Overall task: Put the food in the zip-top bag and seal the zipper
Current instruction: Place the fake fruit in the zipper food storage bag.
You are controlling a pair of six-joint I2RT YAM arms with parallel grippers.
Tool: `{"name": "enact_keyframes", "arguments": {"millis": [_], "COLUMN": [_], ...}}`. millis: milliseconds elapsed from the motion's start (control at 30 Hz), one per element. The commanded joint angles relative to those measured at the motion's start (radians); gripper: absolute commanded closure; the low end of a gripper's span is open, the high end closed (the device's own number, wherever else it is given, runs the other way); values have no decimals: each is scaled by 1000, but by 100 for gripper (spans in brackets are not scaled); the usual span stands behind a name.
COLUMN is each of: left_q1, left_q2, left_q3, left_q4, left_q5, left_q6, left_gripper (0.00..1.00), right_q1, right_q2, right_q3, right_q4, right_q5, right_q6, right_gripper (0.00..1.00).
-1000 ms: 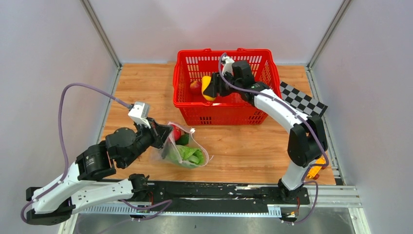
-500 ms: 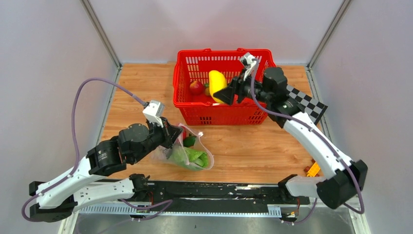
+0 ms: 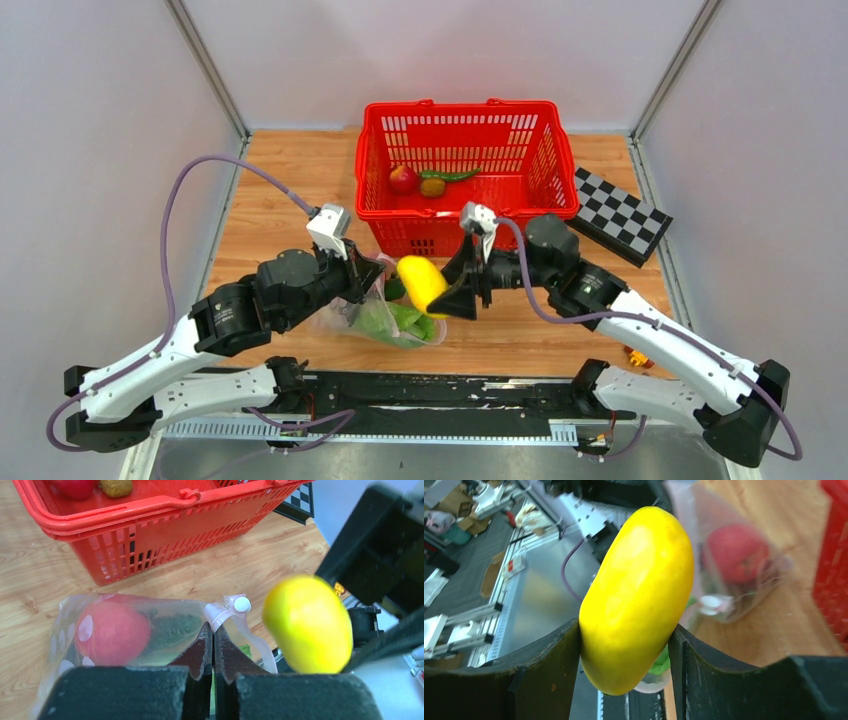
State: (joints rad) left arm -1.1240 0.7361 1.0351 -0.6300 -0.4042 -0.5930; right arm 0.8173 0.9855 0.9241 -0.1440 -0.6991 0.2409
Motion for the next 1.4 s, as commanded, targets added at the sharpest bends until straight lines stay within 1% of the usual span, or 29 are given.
{"name": "enact_keyframes", "arguments": {"millis": [0, 200, 433, 600, 733, 967, 1067, 1200, 1367], "left_q1": [0, 0, 0, 0, 0, 0, 0, 0, -1], "left_q2": [-11, -8, -12, -15, 1, 26, 30, 25, 2], "left_q3": [16, 16, 20, 16, 17, 24, 27, 28, 18], "left_q4": [54, 60, 60, 67, 76, 105, 120, 137, 136], "left_q5": [-16, -12, -1, -1, 26, 84, 103, 119, 87], "left_q6": [11, 15, 20, 25, 33, 45, 50, 52, 46], "left_gripper": [99, 99, 99, 99, 99, 99, 99, 99, 99], "right_q1": [115, 188, 204, 216, 231, 257, 265, 275, 281], "right_q2": [-35, 24, 86, 108, 115, 151, 171, 204, 194], "right_q3": [-45, -31, -2, 8, 18, 59, 75, 97, 80], "right_q4": [20, -80, -86, -49, -34, -62, -57, -53, -8], "right_q5": [62, 209, 361, 372, 390, 509, 536, 538, 495], "right_q6": [-18, -40, -30, -8, -3, -5, -12, -27, -24], "right_gripper": [74, 74, 72, 69, 66, 61, 56, 52, 36]}}
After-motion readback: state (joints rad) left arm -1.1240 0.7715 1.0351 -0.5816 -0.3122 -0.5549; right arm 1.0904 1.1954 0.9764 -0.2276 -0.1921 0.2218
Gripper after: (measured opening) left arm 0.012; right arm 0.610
